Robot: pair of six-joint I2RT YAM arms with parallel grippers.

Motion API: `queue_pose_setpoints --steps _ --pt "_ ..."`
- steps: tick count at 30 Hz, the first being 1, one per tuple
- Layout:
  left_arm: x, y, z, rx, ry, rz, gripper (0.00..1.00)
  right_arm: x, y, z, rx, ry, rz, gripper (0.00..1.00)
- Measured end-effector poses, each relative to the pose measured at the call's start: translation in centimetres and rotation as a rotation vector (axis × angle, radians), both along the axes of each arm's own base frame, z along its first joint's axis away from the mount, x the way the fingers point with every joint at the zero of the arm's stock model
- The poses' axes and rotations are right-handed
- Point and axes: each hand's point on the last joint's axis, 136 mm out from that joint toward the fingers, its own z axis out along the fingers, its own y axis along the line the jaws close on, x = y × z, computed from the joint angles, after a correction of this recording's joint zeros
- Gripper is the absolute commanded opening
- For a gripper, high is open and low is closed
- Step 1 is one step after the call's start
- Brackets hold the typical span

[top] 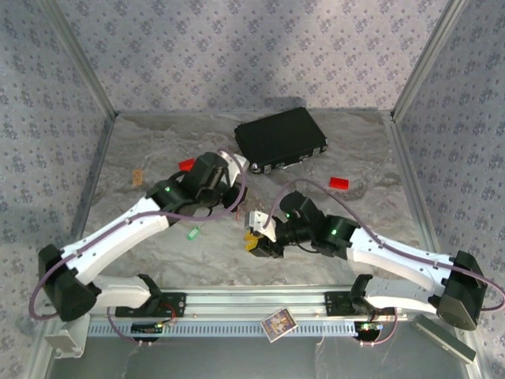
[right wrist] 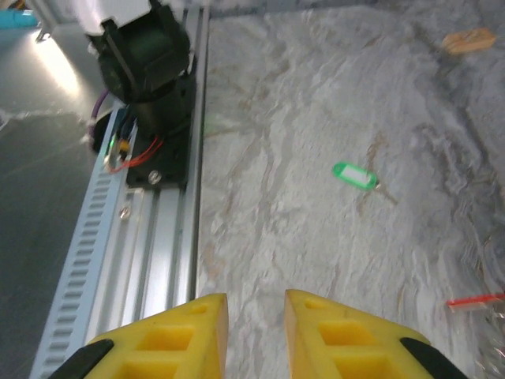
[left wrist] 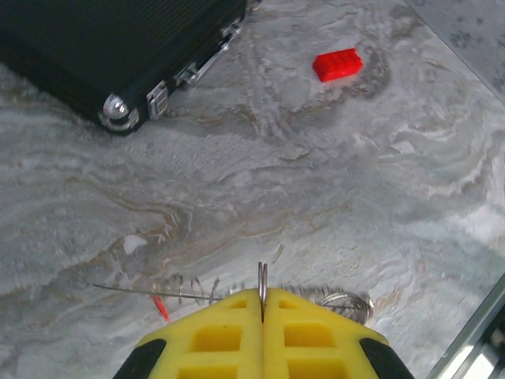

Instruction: Put the keys on the keyring

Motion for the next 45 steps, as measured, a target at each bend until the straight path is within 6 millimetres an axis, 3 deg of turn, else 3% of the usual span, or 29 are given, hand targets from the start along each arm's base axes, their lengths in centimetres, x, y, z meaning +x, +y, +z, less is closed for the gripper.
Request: queue_pose_setpoints --steps 7,14,18,27,35,45 --pt "0.9 -1.0 -1.5 -0.004 0.250 0.201 0.00 2.7 1.5 -1.2 0.109 -0.079 -0.145 0.24" --pt "0.7 -1.4 -0.4 -0.046 0.456 0.393 0.00 5.8 -0.2 -2.7 0.167 -0.139 -0.306 0.20" --pt "-0.5 -1.0 -0.7 -0.058 0.562 0.466 0.00 7.2 -1.3 -1.9 0.206 -0.180 -0.378 0.18" --pt "-2.3 -1.4 -1.3 -0.093 0.779 0.582 0.00 9.3 -2.4 0.9 0.307 -0.285 -0.469 0.18" --pt "-3.2 -1.5 -1.3 -0.118 0.879 0.637 0.00 10.6 -3.0 0.3 0.281 -0.344 -0.523 0.20" --pt "-3.7 -1.5 -1.8 -0.136 0.942 0.677 0.00 10.7 -3.2 0.5 0.285 -0.375 -0.530 0.20"
